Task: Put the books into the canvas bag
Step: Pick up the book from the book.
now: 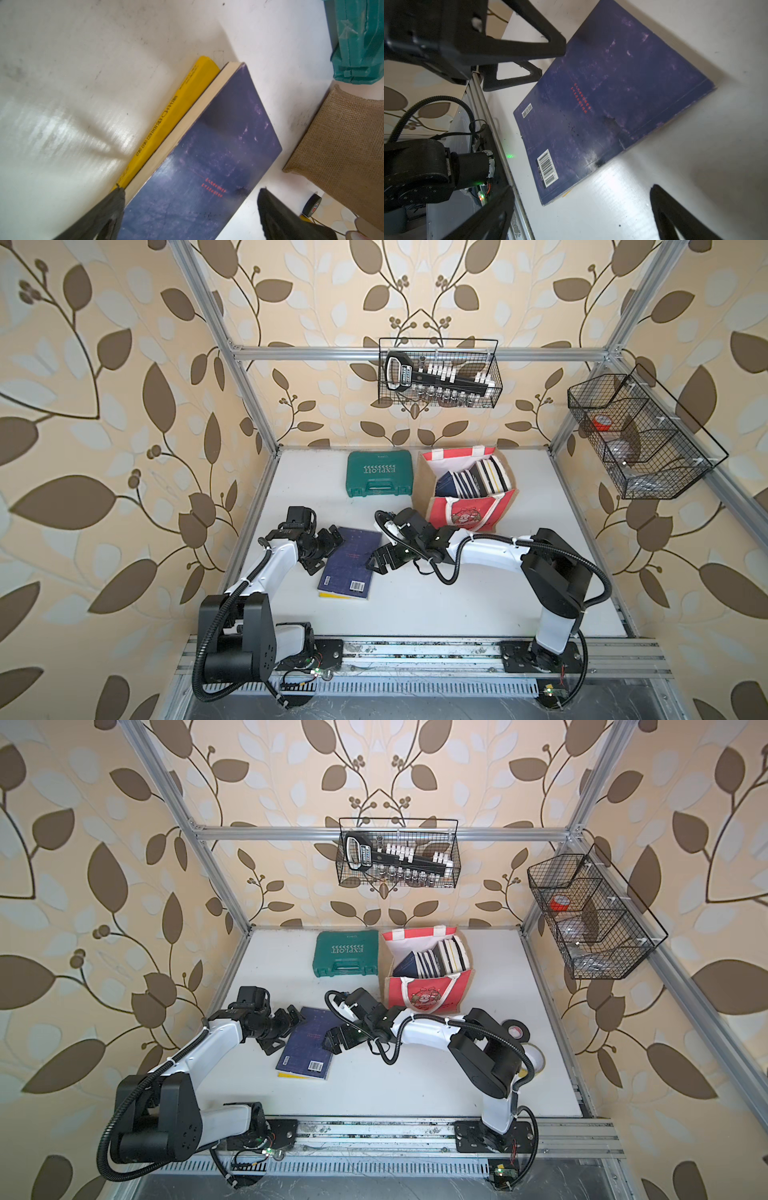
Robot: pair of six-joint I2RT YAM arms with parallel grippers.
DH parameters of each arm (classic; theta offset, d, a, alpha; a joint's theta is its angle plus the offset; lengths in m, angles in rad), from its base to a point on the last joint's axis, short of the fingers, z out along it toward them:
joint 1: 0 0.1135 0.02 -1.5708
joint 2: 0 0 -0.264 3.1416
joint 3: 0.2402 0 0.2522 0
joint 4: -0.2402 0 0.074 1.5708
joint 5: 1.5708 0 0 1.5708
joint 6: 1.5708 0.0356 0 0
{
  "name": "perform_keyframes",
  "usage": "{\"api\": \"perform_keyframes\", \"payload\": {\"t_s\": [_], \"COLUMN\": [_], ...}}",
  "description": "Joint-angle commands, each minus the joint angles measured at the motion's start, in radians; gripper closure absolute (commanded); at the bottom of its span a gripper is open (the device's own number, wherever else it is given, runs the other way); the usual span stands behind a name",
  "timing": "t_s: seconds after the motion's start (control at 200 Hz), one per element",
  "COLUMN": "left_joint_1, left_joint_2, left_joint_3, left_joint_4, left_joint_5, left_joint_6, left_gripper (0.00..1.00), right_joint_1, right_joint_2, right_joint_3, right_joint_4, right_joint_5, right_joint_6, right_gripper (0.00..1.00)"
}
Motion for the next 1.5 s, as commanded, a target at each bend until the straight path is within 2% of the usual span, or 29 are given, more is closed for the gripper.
{"api": "perform_keyframes", "payload": {"t_s": [0.0,0.375,0.47,0.635,0.74,0.86,0.965,1.28,1.41,1.495], "left_joint_1": [0.008,0.008,0.008,0.009,0.008,0.009,0.009,0.008,0.007,0.007], "left_joint_2": [0.021,0.069,0.074,0.094,0.098,0.105,0.108,0.108,0.112,0.104], "left_joint_3": [-0.011,-0.028,-0.033,-0.034,-0.035,-0.032,-0.033,-0.054,-0.056,-0.059], "left_joint_4": [0.039,0.094,0.103,0.11,0.116,0.121,0.124,0.176,0.189,0.2], "left_joint_5": [0.074,0.138,0.148,0.163,0.167,0.171,0.173,0.221,0.245,0.259], "left_joint_6": [-0.007,-0.023,-0.025,-0.028,-0.031,-0.035,-0.035,-0.051,-0.056,-0.059], "left_gripper": [0.01,0.01,0.01,0.01,0.01,0.01,0.01,0.01,0.01,0.01], "right_joint_1": [-0.042,-0.115,-0.134,-0.149,-0.15,-0.15,-0.15,-0.131,-0.119,-0.111], "right_joint_2": [0.049,0.166,0.197,0.25,0.259,0.269,0.267,0.271,0.252,0.225], "right_joint_3": [0.026,0.087,0.097,0.139,0.143,0.144,0.137,0.132,0.13,0.123], "right_joint_4": [0.04,0.068,0.115,0.15,0.202,0.229,0.246,0.275,0.267,0.253], "right_joint_5": [-0.086,-0.13,-0.173,-0.213,-0.228,-0.231,-0.224,-0.231,-0.21,-0.185], "right_joint_6": [0.04,0.078,0.104,0.124,0.146,0.164,0.17,0.19,0.189,0.178], "right_gripper": [0.01,0.01,0.01,0.06,0.16,0.33,0.44,0.63,0.76,0.89]}}
